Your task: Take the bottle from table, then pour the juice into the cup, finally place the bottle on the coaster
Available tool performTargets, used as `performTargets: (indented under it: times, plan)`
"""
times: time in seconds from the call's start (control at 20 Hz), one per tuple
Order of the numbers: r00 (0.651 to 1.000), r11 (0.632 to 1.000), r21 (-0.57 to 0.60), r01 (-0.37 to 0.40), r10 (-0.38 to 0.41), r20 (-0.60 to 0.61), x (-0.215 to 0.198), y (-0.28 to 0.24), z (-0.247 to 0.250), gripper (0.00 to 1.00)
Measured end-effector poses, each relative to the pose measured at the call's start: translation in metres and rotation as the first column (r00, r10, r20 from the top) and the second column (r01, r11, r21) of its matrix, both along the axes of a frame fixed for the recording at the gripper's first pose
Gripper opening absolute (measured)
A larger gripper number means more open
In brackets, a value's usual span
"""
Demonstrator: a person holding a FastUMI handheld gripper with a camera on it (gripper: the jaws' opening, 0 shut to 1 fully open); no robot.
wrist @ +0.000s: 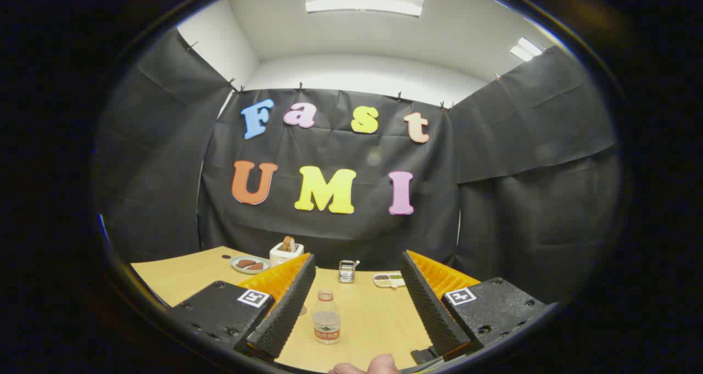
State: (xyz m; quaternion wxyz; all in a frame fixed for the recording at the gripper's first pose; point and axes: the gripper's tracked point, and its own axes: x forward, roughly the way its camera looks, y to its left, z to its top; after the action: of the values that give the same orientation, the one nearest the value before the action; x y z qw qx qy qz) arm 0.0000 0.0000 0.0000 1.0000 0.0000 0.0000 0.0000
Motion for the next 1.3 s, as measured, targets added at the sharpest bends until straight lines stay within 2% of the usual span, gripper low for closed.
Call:
performTargets:
  times: [0.3, 1.3]
  plan:
    - [1.0, 0.999, -0.04, 0.014, -0.013, 0.027, -0.003, 0.004, 0.006, 1.0]
    - [0.999, 0.999, 0.011, -0.04, 0.04, 0.024, -0.002, 0.02, 0.007, 1.0]
